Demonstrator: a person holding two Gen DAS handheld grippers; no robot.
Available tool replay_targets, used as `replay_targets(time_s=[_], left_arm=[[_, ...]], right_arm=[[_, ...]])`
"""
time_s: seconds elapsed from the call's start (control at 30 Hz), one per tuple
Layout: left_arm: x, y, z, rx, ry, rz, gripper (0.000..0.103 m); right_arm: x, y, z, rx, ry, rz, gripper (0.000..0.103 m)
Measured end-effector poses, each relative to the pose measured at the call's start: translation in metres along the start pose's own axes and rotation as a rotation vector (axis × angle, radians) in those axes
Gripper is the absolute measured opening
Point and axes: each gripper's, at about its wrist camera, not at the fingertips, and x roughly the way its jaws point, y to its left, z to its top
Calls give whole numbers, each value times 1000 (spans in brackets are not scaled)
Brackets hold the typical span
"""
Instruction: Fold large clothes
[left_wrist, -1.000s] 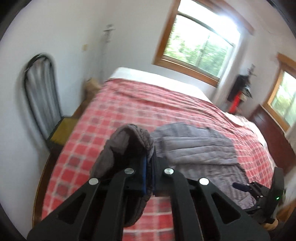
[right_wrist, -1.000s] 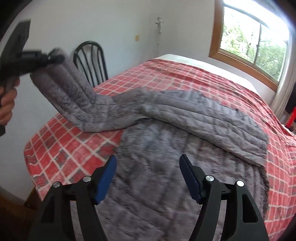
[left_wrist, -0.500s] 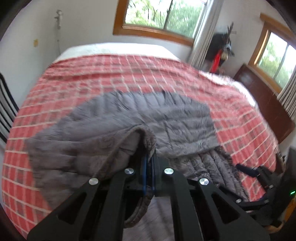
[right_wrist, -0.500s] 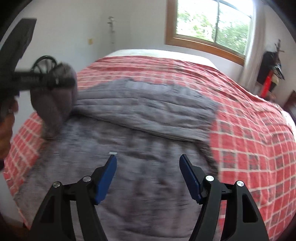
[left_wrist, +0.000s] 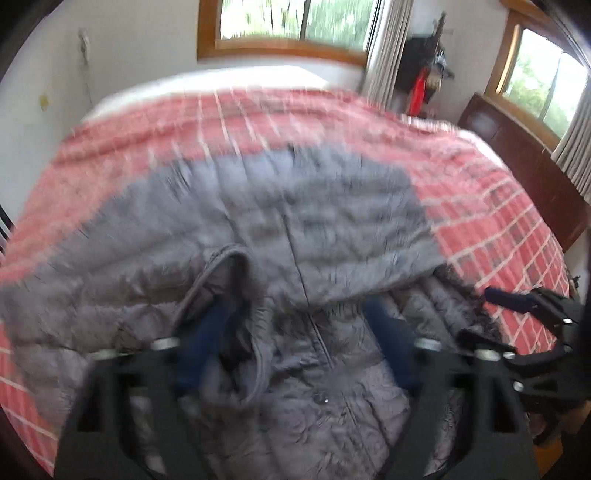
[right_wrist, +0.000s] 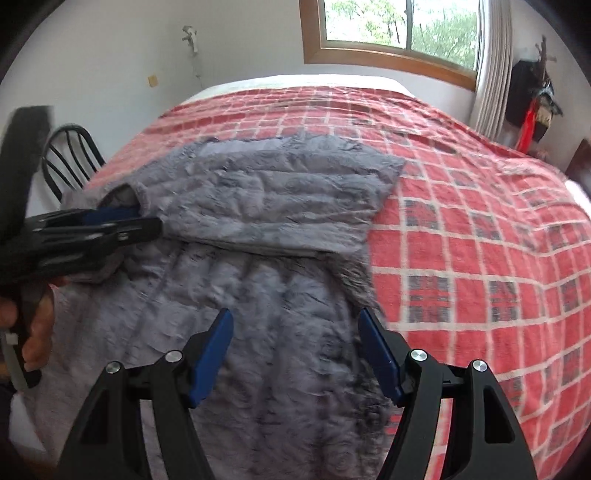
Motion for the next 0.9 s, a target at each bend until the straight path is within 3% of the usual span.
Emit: replay_targets(time_s=[0.1, 0.3, 0.43, 0.57, 0.67, 0.73, 0.8, 0.9], left_arm=[[-46, 15, 5, -5, -71, -29, 86], [-117, 88, -6, -53, -175, 45, 91], [-108, 166, -39, -154, -103, 127, 91], [-86, 227, -68, -280, -54, 137, 91], [-70, 250, -79, -332, -28, 115, 91], [-61, 256, -81, -346, -14, 99, 91], [-52, 254, -79, -335, -4, 85, 90], [-49, 245, -73, -319, -16, 68, 89]], right_arm=[[-3, 12, 8, 33, 8, 82, 70], [-2, 72, 22, -33, 14, 185, 67], [25, 98, 35, -42, 53, 234, 64], [58, 111, 50, -25, 69, 252, 64], [86, 117, 63, -6, 107, 277, 64], [101, 122, 68, -4, 146, 284, 51], [103, 128, 71, -41, 152, 246, 21], [82, 127, 80, -85, 90, 215, 7]])
